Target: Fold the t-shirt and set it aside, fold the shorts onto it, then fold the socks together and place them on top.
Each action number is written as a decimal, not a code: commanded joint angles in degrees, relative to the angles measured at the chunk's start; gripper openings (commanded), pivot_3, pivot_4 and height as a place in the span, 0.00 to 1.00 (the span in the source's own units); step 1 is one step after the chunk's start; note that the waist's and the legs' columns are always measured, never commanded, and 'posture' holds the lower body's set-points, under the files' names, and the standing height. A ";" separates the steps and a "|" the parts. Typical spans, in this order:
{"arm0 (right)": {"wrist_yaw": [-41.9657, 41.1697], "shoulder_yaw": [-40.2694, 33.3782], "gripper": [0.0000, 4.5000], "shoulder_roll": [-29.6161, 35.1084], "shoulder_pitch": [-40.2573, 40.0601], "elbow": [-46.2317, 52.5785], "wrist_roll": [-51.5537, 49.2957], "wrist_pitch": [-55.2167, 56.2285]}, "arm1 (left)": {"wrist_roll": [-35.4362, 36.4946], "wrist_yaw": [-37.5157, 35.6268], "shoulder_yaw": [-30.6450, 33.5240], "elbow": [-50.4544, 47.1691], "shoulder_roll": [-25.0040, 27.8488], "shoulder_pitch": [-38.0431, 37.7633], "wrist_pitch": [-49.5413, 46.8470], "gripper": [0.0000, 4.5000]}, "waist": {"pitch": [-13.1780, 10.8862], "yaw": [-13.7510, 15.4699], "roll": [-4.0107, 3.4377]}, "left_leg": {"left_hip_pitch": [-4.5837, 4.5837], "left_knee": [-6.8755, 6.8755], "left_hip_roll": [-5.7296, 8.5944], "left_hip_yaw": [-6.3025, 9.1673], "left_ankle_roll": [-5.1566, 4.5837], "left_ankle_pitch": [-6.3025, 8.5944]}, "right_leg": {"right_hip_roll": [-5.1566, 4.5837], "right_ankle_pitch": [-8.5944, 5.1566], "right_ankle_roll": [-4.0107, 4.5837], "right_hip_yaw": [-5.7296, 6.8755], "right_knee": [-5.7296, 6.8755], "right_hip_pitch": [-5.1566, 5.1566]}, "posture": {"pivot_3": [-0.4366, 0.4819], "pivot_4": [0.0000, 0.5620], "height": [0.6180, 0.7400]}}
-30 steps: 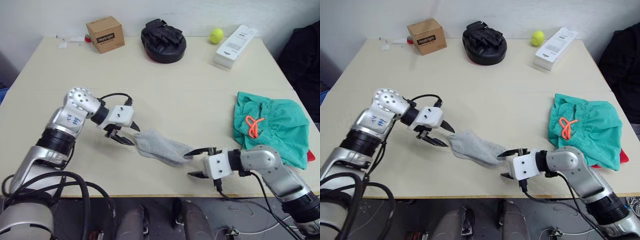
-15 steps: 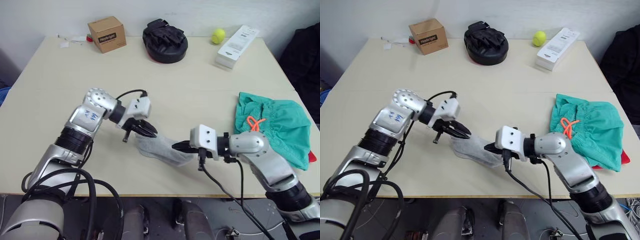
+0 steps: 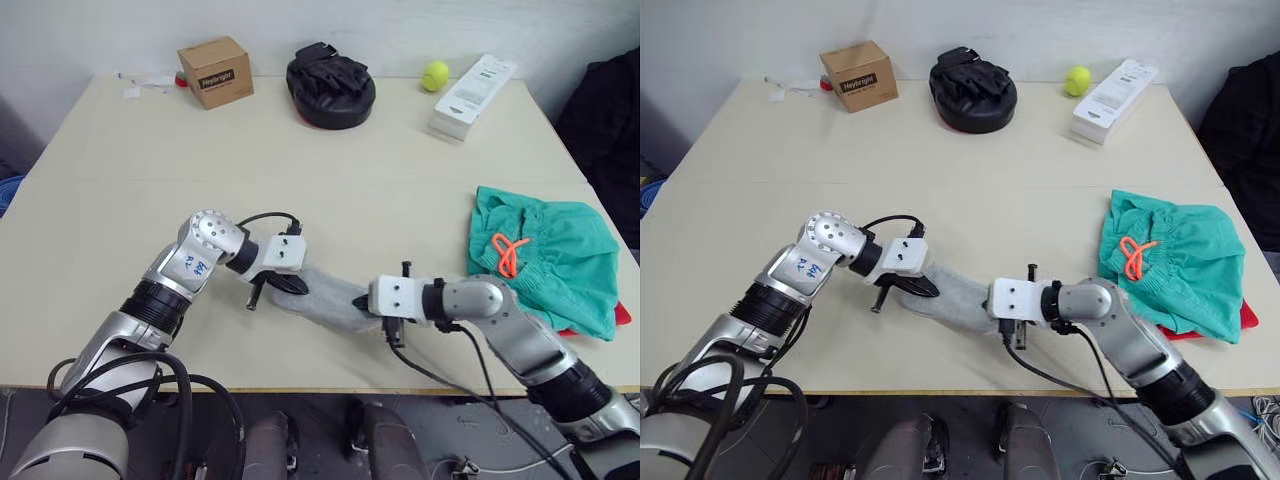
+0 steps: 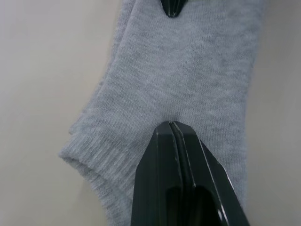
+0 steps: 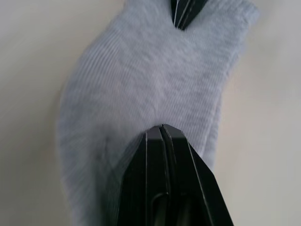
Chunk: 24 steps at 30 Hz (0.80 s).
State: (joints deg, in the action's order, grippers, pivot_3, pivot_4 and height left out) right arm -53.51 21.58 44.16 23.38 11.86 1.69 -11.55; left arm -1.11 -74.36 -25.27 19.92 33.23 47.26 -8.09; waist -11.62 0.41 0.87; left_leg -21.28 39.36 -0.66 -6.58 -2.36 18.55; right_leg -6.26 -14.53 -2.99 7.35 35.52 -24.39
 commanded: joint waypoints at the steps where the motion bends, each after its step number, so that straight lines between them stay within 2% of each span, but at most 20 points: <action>1: -0.57 -5.15 0.00 2.61 -0.16 -2.84 -0.24 1.58 | -1.91 1.13 -0.41 -1.15 -0.40 -1.99 -2.37 0.00 | 0.00 0.27 0.01 | 0.02 0.00 0.01 -0.01 0.00 0.00 | -0.01 0.00 0.00 -0.02 0.00 0.00 | 0.48 0.27 1.00; 6: -0.87 -7.89 0.00 -3.87 4.60 2.55 -7.41 -5.80 | -1.63 2.35 0.58 -2.25 -1.70 -2.34 -3.72 0.00 | 0.01 0.26 0.00 | 0.00 0.00 -0.03 -0.03 0.01 -0.01 | 0.01 0.00 0.01 -0.05 0.02 -0.07 | 0.48 0.27 1.00; 9: -0.10 -5.61 0.00 -8.11 6.14 4.64 -7.63 -9.15 | -1.53 3.02 1.15 -2.54 -2.71 -2.15 -4.61 0.00 | 0.01 0.42 -0.01 | -0.01 -0.01 -0.03 -0.02 0.02 -0.01 | 0.00 -0.01 0.02 -0.04 0.05 -0.08 | 0.48 0.27 1.00; 12: 0.51 -0.80 0.00 -10.67 5.87 3.60 -3.66 -7.74 | -1.78 3.34 1.23 -2.49 -3.17 -1.91 -4.64 0.00 | 0.01 0.99 0.00 | -0.11 0.01 -0.02 0.01 0.00 0.00 | -0.01 0.00 0.00 0.03 0.09 -0.08 | 0.48 0.27 1.00; 16: -0.06 3.93 0.00 -8.49 3.30 1.00 2.60 -3.49 | -2.01 3.57 1.30 -2.43 -3.25 -1.79 -4.71 0.00 | 0.01 0.99 0.00 | -0.17 0.02 0.04 0.02 -0.12 0.06 | -0.05 0.02 -0.03 0.05 0.06 -0.08 | 0.48 0.27 1.00; 24: -0.41 -0.35 0.00 -1.16 -1.47 -1.12 4.57 3.97 | -0.96 4.37 2.19 -6.26 -2.85 -4.05 -8.94 0.00 | 0.03 0.92 0.02 | -0.12 0.02 0.07 0.01 -0.14 0.07 | -0.06 0.04 -0.07 0.01 0.01 -0.05 | 0.48 0.27 1.00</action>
State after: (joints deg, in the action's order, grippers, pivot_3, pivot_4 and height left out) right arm -53.95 22.44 41.42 22.73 13.04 4.36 -9.40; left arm -1.64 -70.47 -22.83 15.43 30.02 44.62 -15.41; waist -11.60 1.33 0.88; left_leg -21.38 39.38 -0.59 -6.58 -2.50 18.62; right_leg -6.32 -14.50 -3.06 7.36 35.53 -24.43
